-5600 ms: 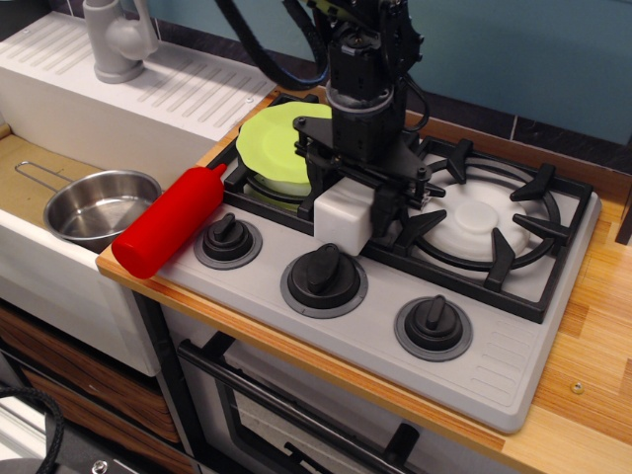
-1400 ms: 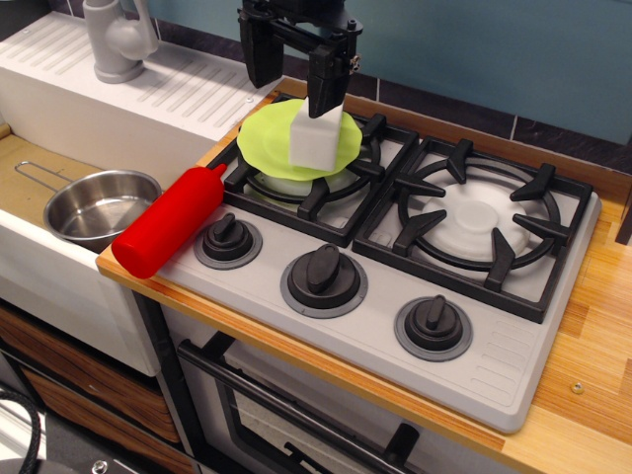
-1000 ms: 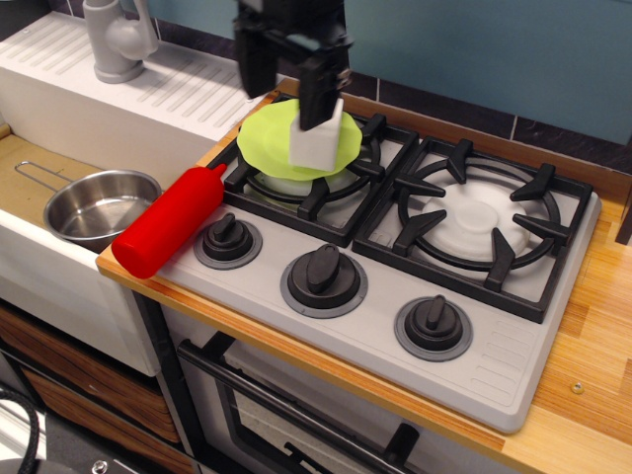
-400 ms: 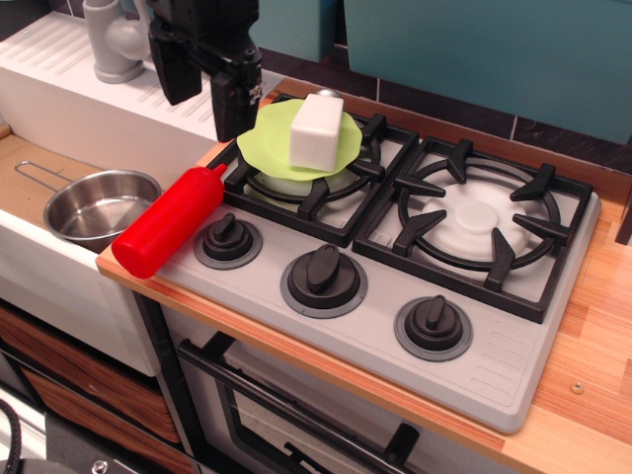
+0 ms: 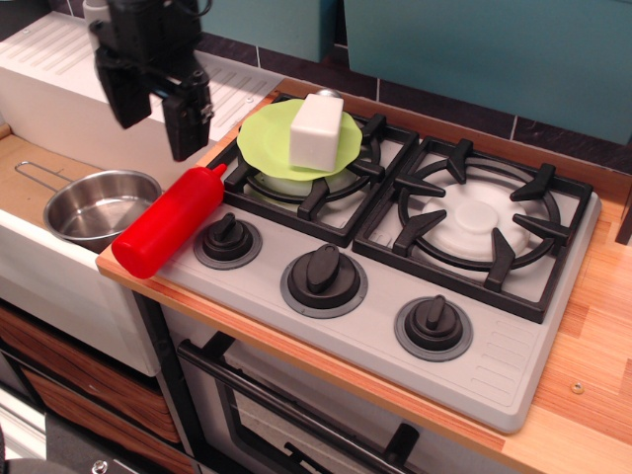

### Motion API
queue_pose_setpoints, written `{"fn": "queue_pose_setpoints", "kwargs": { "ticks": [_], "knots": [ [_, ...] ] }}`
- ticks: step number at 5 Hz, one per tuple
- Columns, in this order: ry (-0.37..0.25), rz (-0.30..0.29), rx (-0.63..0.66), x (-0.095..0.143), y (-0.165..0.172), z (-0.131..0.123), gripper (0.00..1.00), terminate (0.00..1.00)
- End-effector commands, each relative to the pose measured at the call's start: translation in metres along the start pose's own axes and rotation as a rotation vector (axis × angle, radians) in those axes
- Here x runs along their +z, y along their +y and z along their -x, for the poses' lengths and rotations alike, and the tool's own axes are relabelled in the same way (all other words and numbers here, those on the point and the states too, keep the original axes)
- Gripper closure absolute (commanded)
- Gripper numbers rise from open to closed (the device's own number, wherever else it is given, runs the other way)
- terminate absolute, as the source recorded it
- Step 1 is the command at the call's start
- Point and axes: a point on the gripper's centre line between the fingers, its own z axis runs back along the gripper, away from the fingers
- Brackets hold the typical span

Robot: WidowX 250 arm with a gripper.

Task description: Put saltcontainer on plate and ketchupbottle in pot or pan in sink

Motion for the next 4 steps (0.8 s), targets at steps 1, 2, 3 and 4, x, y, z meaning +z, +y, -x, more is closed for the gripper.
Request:
{"fn": "queue_pose_setpoints", "kwargs": {
  "ticks": [1, 2, 3, 4],
  "knots": [
    [-0.042, -0.051, 0.088, -0.006, 0.001, 0.006, 0.00, 0.00],
    [-0.050, -0.032, 0.098, -0.019, -0.002, 0.006, 0.00, 0.00],
    [-0.069, -0.007, 0.080, -0.028, -0.003, 0.005, 0.00, 0.00],
    [-0.084, 0.006, 0.066, -0.037, -0.002, 0.005, 0.00, 0.00]
  ]
}}
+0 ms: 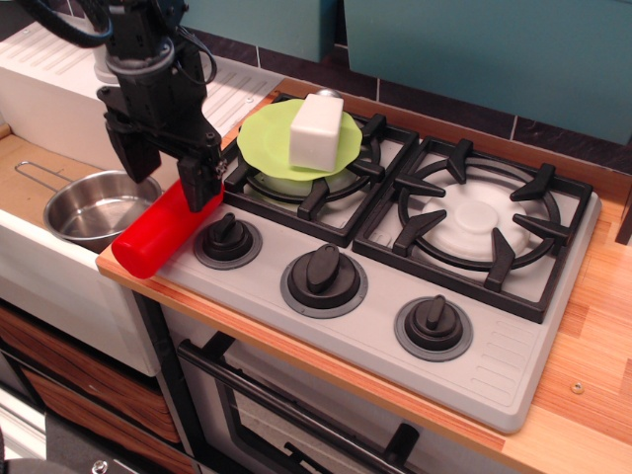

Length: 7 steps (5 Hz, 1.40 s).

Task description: Put saltcontainer on plate and ketchupbottle in pot or pan in sink

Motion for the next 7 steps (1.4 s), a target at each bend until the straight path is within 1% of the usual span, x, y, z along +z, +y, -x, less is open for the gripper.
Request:
{"fn": "queue_pose_setpoints", "kwargs": {
  "ticks": [1, 3, 4, 5, 6, 7],
  "knots": [
    [-0.055, 0.001, -0.028, -0.009, 0.006, -0.003, 0.00, 0.00],
    [-0.090, 0.016, -0.045, -0.025, 0.008, -0.002, 0.00, 0.00],
    [-0.090, 0.043, -0.044, -0.027, 0.008, -0.004, 1.00, 0.00],
    [-0.049, 0.063, -0.057, -0.008, 0.008, -0.002, 1.00, 0.00],
    [-0.017, 0.055, -0.071, 0.012, 0.009, 0.000, 1.00, 0.00],
    [-0.004, 0.053, -0.084, 0.028, 0.012, -0.002, 1.00, 0.00]
  ]
}}
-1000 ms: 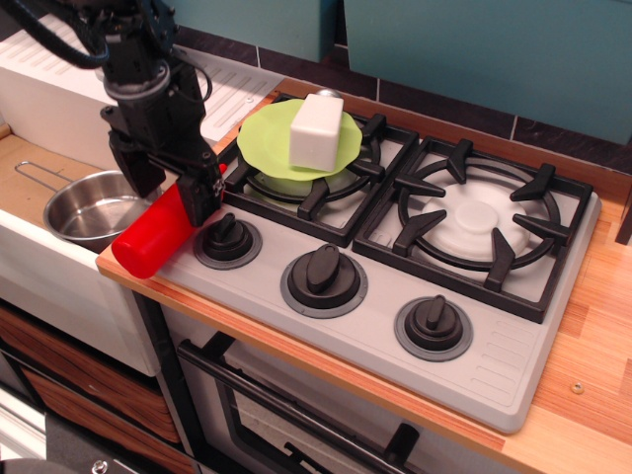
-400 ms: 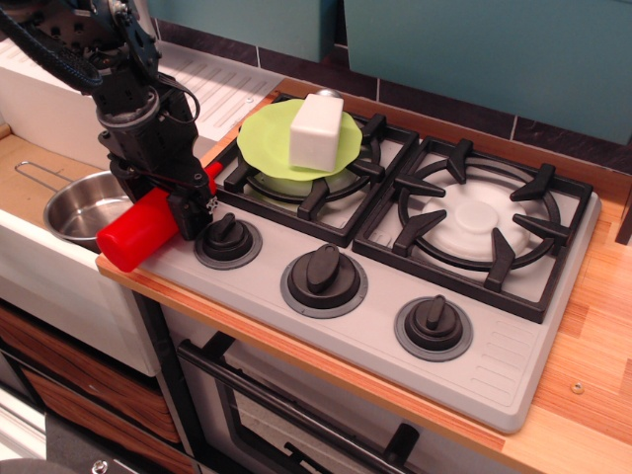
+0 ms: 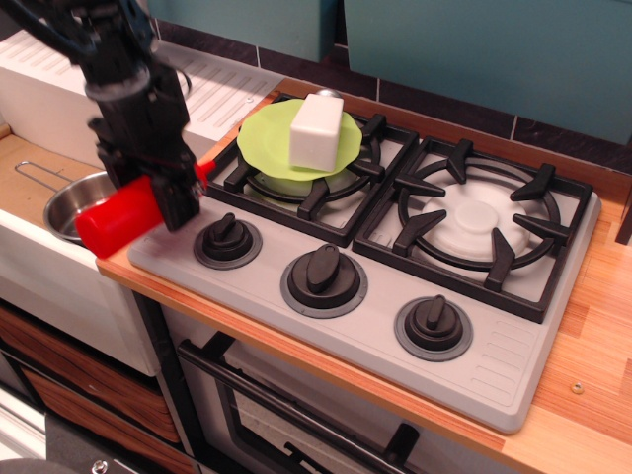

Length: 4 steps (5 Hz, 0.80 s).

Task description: Put saltcontainer on plate and ketchupbottle in pot or pan in sink

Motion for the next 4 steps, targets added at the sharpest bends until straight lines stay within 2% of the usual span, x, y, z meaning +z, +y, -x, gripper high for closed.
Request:
{"fn": "queue_pose_setpoints", "kwargs": {
  "ticks": [1, 4],
  "knots": [
    [-0.058, -0.058, -0.055, 0.041, 0.013, -0.018, 1.00, 0.00],
    [-0.138, -0.041, -0.168, 0.027, 0.052, -0.046, 1.00, 0.00]
  ]
}}
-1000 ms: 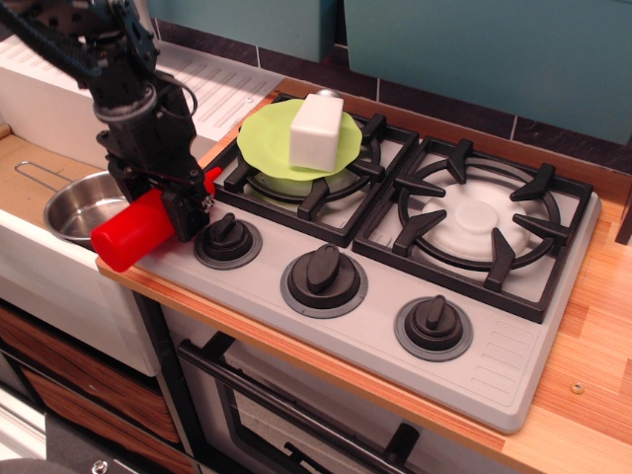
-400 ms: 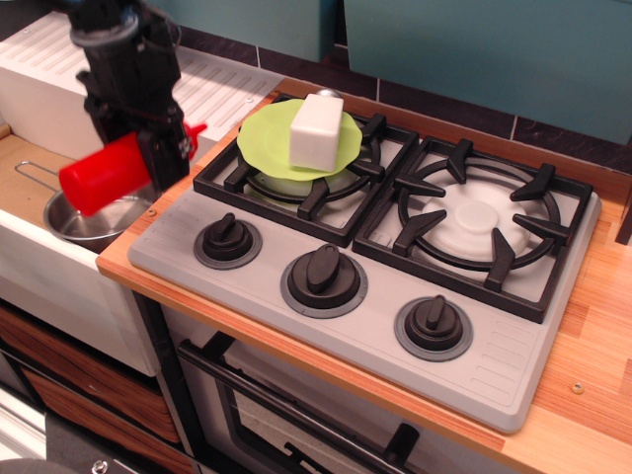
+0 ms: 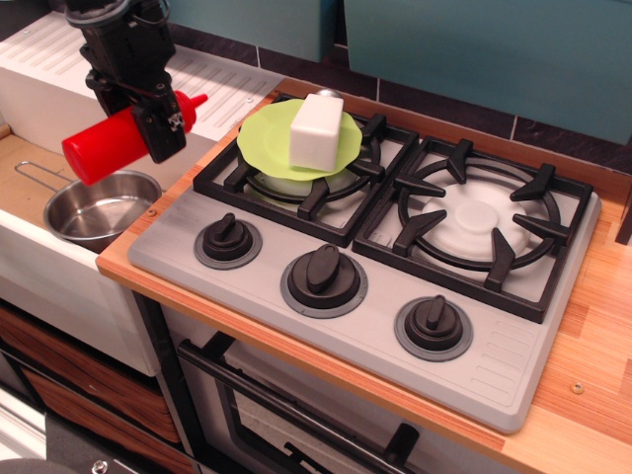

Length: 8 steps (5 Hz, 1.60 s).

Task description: Put saltcontainer on plate and ketchupbottle in pot or pan in sink

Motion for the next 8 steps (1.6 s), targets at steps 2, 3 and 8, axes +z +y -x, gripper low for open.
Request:
{"fn": "queue_pose_setpoints", "kwargs": {
  "ticks": [2, 3, 8],
  "knots": [
    [-0.100, -0.022, -0.087, -0.006, 0.034, -0.017, 1.00, 0.00],
    [-0.116, -0.003, -0.100, -0.014, 0.042, -0.018, 1.00, 0.00],
    [-0.102, 0.071, -0.093, -0.026, 0.051, 0.004, 1.00, 0.00]
  ]
}}
